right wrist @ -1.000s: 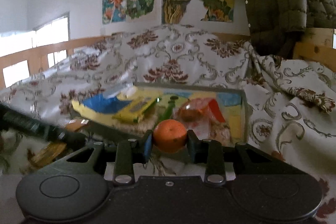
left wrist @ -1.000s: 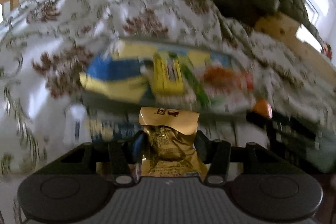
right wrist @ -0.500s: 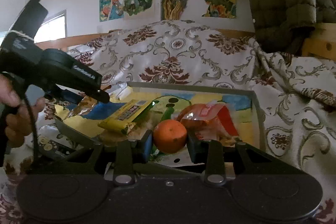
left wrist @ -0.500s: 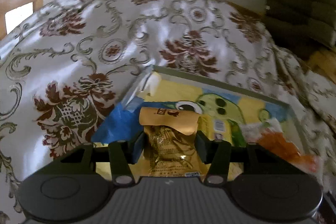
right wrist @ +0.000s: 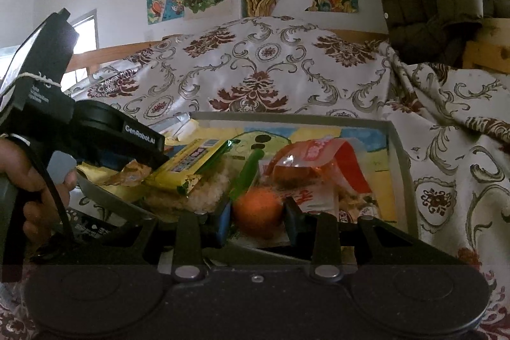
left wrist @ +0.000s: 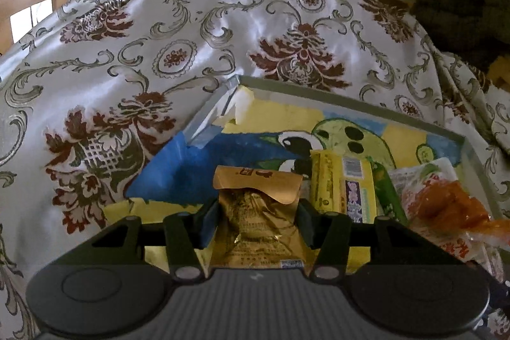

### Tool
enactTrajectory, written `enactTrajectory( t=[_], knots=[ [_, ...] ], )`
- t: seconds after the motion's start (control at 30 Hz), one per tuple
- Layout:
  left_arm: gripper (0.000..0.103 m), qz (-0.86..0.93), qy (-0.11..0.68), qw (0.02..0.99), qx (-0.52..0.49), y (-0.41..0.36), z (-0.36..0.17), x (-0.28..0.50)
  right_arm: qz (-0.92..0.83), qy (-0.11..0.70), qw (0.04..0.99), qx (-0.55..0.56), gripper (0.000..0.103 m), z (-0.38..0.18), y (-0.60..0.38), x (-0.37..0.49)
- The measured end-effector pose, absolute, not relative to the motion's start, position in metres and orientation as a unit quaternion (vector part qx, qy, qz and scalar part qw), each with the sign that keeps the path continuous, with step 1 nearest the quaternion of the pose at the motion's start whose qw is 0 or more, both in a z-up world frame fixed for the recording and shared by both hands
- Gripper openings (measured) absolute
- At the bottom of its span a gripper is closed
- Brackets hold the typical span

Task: Organize snacks
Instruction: 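Lower both items into the tray and open both tools, then lift both tools up and away from the grey tray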

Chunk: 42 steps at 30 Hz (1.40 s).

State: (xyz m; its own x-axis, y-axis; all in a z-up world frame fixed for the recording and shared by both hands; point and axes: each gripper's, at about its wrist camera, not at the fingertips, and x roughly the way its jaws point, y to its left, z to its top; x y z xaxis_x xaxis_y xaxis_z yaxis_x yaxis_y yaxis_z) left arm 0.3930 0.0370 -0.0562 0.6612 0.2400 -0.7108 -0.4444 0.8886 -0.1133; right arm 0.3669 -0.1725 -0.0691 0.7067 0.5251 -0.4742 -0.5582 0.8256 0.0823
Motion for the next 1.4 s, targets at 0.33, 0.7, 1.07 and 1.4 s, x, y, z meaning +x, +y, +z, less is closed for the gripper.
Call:
enactTrajectory(
  t=[0.33,0.7,1.07,1.4],
  knots=[
    [0.079,0.198,0.368,0.895,-0.153,0.040,-0.048,0.379,0.284,0.230,0.930,-0.038,0.063,-0.056,-0.174,0.358],
    [0.100,0.173,0.317,0.918,-0.162,0.034,-0.005,0.329,0.267,0.189,0.945,-0.024,0.094,-0.011,-0.186,0.333],
    [0.102,0.150,0.260,0.945,-0.128,0.016,0.045,0.251,0.246,0.133,0.960,-0.019,0.102,0.047,-0.203,0.284],
    [0.102,0.147,0.220,0.956,-0.124,0.012,0.065,0.163,0.240,0.105,0.965,-0.022,0.102,0.078,-0.209,0.206]
  ],
)
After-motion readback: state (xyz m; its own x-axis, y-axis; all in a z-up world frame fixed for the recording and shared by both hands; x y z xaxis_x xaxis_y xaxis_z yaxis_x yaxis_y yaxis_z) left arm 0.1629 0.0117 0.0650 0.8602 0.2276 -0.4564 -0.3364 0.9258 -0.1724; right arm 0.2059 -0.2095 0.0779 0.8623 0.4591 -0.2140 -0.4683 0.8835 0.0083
